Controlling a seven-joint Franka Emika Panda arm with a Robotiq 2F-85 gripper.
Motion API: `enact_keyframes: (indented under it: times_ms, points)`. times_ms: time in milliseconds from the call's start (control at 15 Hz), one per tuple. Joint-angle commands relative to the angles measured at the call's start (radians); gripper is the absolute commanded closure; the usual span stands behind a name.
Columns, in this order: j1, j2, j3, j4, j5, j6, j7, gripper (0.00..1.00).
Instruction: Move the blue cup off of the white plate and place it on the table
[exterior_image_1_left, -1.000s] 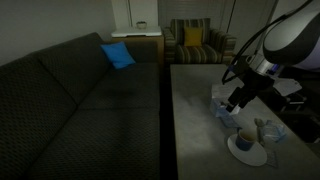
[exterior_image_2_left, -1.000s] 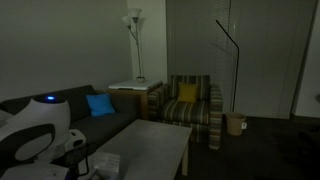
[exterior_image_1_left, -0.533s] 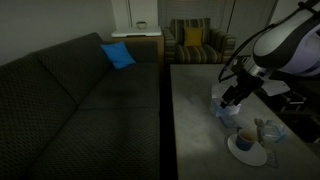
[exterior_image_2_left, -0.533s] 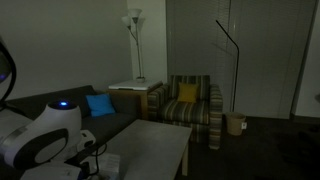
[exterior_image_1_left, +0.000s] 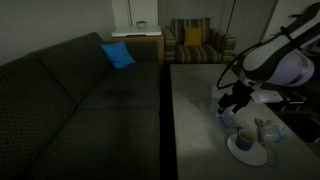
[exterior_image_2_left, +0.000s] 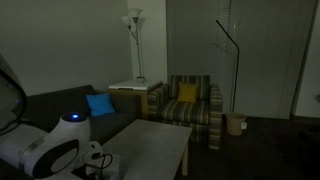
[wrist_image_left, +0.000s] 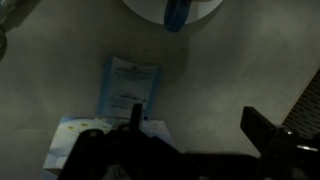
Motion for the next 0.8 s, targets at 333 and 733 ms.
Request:
enact_keyframes:
  times_ms: [333,733]
  points:
    - [0.096,0.029,-0.132,0.054,0.056,-0.059,0.250,0.00]
    - [0.096,0.029,-0.133,0.049,0.055,-0.072,0.265,0.00]
